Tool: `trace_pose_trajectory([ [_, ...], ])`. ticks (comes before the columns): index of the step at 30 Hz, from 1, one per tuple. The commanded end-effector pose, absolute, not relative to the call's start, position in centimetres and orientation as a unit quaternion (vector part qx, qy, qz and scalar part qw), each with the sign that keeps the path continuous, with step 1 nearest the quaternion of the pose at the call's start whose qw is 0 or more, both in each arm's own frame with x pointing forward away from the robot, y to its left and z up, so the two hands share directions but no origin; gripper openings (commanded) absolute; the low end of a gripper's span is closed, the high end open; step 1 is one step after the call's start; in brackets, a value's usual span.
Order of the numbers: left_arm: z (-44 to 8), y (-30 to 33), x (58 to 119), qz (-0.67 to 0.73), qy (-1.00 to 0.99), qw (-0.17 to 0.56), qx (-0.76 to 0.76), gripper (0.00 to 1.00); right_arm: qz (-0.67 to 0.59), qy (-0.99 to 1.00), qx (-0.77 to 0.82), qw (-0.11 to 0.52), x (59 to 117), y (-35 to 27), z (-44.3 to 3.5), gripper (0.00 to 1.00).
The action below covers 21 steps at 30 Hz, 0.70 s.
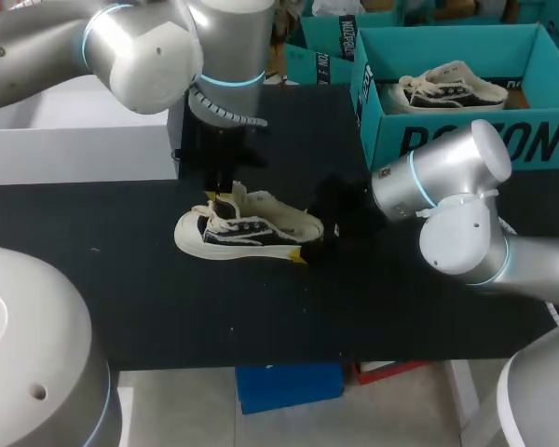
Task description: Take the shoe out of the shoebox, open the shoe tongue, remove and reinsert the insole, then place the shoe into the shoebox
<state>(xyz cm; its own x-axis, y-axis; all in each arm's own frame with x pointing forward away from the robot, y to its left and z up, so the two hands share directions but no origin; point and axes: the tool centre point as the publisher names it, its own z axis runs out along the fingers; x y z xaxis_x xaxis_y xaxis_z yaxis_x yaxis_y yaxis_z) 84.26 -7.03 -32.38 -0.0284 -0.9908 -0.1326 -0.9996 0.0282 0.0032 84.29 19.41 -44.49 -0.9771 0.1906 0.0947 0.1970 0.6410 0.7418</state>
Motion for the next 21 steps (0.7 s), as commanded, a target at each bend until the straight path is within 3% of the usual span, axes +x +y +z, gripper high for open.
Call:
trace_pose_trajectory([
  [1,-32.0,-6.0,84.3,0.023,0.715,0.027,-0.698,0.00,-0.408,-0.906,-0.108,0.003,84.4,19.7,-44.7,0.00],
  [12,-31.1,-5.7,84.7,0.004,0.709,0.025,-0.705,0.00,-0.408,-0.906,-0.108,0.003,84.4,19.7,-44.7,0.00],
  [21,-33.3,-4.5,84.0,0.004,0.707,-0.008,-0.707,0.00,-0.408,-0.906,-0.108,0.003,84.4,19.7,-44.7,0.00],
])
